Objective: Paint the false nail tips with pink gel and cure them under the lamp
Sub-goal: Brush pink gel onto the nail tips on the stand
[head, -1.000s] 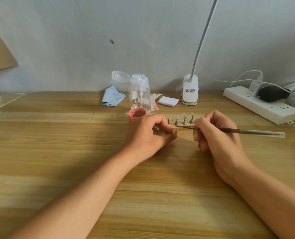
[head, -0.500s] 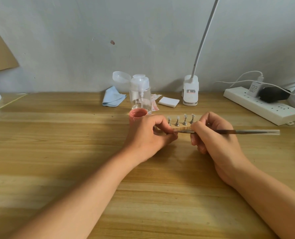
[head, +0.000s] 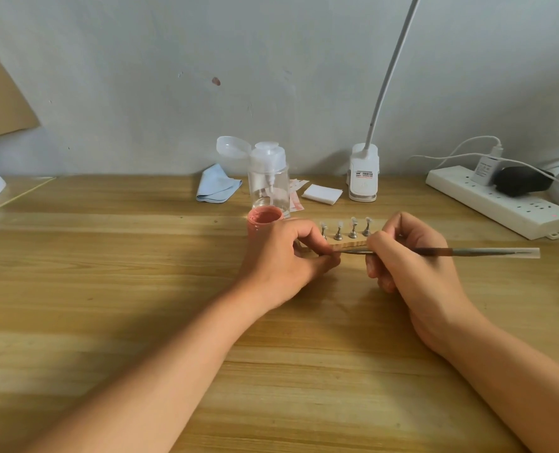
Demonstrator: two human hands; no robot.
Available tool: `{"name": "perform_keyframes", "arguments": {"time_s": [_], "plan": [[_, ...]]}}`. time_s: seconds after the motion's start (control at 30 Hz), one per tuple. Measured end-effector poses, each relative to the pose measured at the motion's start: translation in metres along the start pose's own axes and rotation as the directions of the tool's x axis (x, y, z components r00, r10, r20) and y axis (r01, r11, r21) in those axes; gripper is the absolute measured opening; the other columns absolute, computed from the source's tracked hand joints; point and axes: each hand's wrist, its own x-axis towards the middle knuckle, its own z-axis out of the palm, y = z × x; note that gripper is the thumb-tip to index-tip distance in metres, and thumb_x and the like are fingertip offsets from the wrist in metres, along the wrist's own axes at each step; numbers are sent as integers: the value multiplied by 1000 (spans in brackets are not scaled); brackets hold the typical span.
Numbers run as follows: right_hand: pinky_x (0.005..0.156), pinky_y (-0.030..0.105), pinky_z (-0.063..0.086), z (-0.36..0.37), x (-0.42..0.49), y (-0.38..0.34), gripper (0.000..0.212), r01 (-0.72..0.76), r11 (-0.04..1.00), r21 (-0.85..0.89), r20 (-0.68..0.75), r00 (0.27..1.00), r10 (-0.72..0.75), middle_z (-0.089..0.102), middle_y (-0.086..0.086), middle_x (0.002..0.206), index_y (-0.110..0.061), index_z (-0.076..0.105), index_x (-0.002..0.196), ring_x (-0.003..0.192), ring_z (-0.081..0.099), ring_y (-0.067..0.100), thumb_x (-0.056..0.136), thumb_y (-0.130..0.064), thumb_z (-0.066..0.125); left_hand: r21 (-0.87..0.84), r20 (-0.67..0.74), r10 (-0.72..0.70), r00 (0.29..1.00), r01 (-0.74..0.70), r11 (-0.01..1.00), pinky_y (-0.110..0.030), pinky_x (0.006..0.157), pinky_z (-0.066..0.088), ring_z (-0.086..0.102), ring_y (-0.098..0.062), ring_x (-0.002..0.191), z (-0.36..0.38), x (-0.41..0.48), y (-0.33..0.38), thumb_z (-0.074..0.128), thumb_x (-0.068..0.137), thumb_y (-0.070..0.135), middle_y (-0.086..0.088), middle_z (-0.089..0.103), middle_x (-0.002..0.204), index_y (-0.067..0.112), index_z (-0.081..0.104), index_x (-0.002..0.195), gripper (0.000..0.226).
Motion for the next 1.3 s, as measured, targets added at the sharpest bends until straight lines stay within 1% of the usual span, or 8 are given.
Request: {"name": "perform_keyframes", "arguments": {"time_s": [0.17, 0.33, 0.43, 0.57, 0.67, 0.8, 1.1, 1.3], "plan": [[40, 21, 28, -1, 2, 1, 21, -12, 1000, 0, 2, 1000, 12, 52, 4, 48, -9, 45, 71, 43, 37, 13, 88, 1, 52, 2, -8, -17, 1000, 17, 1000, -25, 83, 42, 42, -1, 57, -1, 0, 0, 88, 72, 19, 17, 63, 65, 30, 69, 65, 23], [40, 21, 29, -1, 2, 0, 20, -14, 1000, 15, 2, 1000, 14, 53, 4, 48, -8, 46, 74, 42, 38, 11, 89, 2, 53, -13, -1, -15, 1000, 15, 1000, -24, 78, 42, 42, -4, 64, 0, 1, -1, 88, 73, 20, 18, 62, 64, 32, 69, 65, 23], [40, 22, 29, -1, 2, 1, 20, -10, 1000, -2, 8, 1000, 10, 53, 4, 48, -9, 46, 72, 43, 37, 12, 88, 1, 53, -19, 4, -14, 1000, 14, 1000, -20, 67, 35, 43, -1, 58, 0, 1, -2, 87, 73, 19, 16, 65, 67, 31, 70, 66, 22], [41, 23, 27, 0, 3, 1, 24, -13, 1000, -10, -4, 1000, 13, 53, 3, 46, -12, 43, 68, 44, 35, 14, 86, 1, 53, 21, -16, 14, 1000, -13, 1000, -1, 75, 34, 49, 4, 55, -1, 1, -2, 87, 72, 17, 24, 60, 58, 33, 69, 67, 25], [39, 21, 28, -1, 3, 1, 25, -21, 1000, 4, -12, 1000, 21, 53, 3, 46, -12, 43, 68, 43, 36, 13, 88, 1, 53, -7, -10, 21, 1000, -21, 1000, -4, 68, 38, 49, 11, 48, 0, 1, -1, 87, 73, 14, 23, 62, 60, 32, 70, 67, 25], [39, 19, 31, -5, 5, 1, 22, -48, 997, 67, -43, 998, 51, 52, 2, 48, -10, 46, 73, 43, 39, 10, 91, -1, 53, -12, -13, 24, 1000, -24, 1000, 7, 75, 29, 48, 14, 46, 0, 0, 1, 86, 75, 14, 29, 58, 53, 23, 72, 69, 17], [41, 22, 30, -4, 6, 1, 19, -51, 993, 110, -42, 998, 55, 57, 3, 53, -10, 48, 78, 43, 38, 12, 93, -7, 60, -71, 30, -19, 999, 21, 997, 2, 70, 37, 51, 14, 48, -2, -1, 1, 85, 76, 12, 27, 62, 56, 20, 76, 76, 12], [43, 23, 34, -4, 5, -1, 26, -55, 990, 131, -52, 997, 62, 59, 3, 55, -13, 48, 76, 44, 41, 13, 92, -23, 66, -135, 79, -56, 995, 66, 989, -8, 73, 42, 64, 6, 72, -4, 1, -1, 84, 77, 12, 10, 76, 80, 27, 77, 81, 17]]}}
